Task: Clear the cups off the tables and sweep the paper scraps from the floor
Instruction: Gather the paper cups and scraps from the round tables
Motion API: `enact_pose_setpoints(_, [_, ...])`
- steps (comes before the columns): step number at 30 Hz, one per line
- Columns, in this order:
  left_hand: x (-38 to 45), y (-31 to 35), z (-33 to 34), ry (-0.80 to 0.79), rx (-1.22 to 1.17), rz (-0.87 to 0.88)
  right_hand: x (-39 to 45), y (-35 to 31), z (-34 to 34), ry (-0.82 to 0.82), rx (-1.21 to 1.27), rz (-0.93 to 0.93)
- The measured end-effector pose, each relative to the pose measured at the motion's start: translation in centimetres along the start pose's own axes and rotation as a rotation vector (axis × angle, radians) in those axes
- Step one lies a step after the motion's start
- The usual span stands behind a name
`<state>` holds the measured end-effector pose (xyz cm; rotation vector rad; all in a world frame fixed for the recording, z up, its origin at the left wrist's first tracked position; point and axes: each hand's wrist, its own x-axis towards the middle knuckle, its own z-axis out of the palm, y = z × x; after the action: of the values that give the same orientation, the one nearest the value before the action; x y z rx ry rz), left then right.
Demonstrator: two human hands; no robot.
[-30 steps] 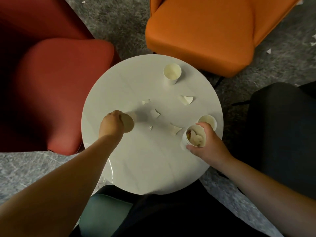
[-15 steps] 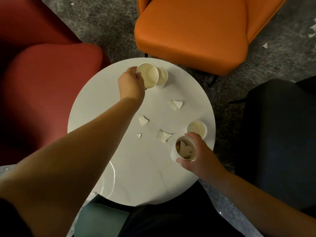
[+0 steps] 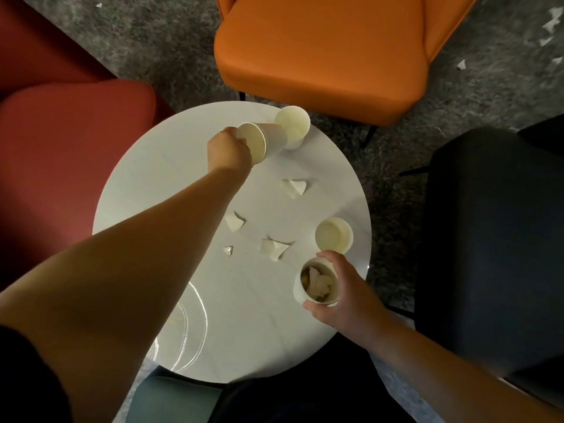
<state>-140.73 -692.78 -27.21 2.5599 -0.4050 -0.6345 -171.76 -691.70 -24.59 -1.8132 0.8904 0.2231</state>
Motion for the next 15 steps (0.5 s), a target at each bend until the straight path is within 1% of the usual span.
enact_pose_setpoints(2, [-0.2,0.1,-0.3,0.008,-0.01,0.001,-0.1,0.1,0.0,-0.012,0.002,-0.004])
enact_pose_setpoints(4, [-0.6,0.4,-0.7,0.061,-0.046,0.025,-0.2,0.0,0.0,-0.018,0.001,0.002])
enact_pose_setpoints(6, [-0.9,1.2,-0.9,0.12,-0.112,0.056,-0.3,0.0,0.1,-0.02,0.005,0.004])
enact_pose_setpoints(8, [-0.8,2.6,-0.7,0.133,-0.186,0.087,-0.3,0.0,0.2,-0.032,0.004,0.005])
enact_pose_setpoints(11, [0.4,4.8,0.3,0.084,-0.225,0.089,-0.4,0.2,0.0,-0.04,-0.009,0.018])
enact_pose_setpoints(15, [1.7,6.0,2.2,-0.038,-0.108,0.046,-0.3,0.6,-0.2,-0.047,-0.029,0.028])
